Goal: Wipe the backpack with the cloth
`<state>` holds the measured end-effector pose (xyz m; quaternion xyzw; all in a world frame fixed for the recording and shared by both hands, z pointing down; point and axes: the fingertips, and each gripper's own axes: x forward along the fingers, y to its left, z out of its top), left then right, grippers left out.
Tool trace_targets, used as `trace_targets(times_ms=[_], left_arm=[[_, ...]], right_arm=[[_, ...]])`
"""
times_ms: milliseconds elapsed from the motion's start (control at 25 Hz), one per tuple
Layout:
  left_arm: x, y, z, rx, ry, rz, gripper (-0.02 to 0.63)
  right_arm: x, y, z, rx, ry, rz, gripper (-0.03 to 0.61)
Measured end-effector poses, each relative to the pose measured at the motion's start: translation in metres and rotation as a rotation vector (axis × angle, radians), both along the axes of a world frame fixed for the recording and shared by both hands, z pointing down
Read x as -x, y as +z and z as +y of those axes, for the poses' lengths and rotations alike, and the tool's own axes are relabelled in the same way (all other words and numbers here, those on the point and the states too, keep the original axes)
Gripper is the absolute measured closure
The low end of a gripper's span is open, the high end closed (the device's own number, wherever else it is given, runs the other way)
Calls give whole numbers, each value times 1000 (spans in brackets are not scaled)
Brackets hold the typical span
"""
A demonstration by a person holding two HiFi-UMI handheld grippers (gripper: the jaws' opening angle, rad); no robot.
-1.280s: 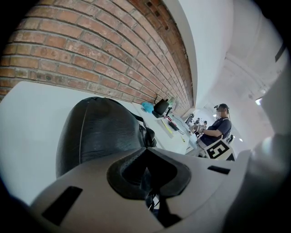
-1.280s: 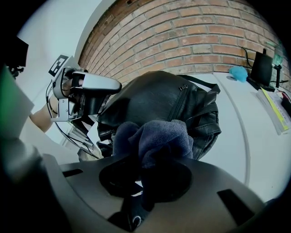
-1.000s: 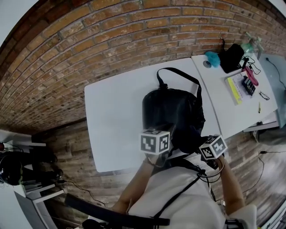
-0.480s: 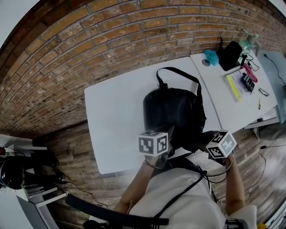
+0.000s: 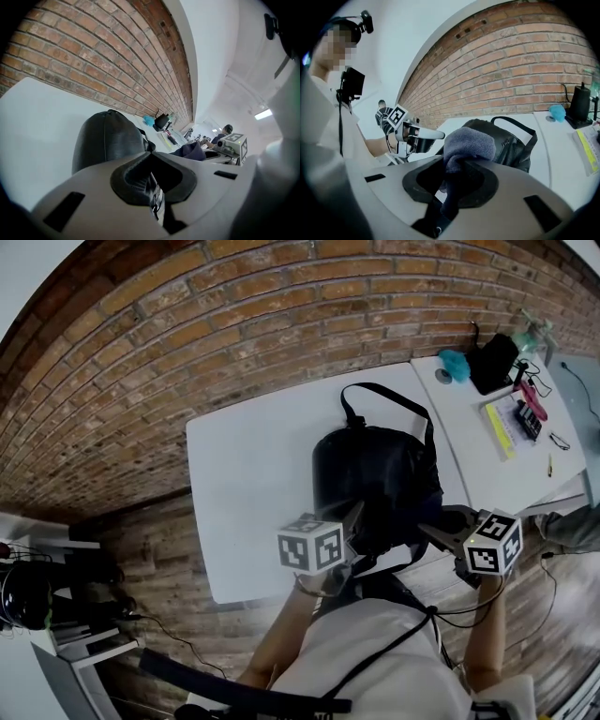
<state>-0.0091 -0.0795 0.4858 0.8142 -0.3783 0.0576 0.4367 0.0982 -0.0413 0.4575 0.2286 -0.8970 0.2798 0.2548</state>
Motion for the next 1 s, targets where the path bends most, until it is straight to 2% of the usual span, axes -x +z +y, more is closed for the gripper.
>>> trace_targets(times_ms=[240, 600, 760, 1000], left_arm=[[13, -24, -5, -45, -21, 40, 611], [10, -53, -1, -107, -30, 32, 610], [6, -54, 6, -111, -66, 15, 611], [-13, -62, 26, -115, -102, 39, 611]], right_arm=[[4, -34, -22, -70, 115, -226, 505], [4, -62, -28, -87, 95, -452, 505], [-9, -71, -24, -86, 94, -522, 505], [-33, -80, -8, -91, 72, -561, 505]])
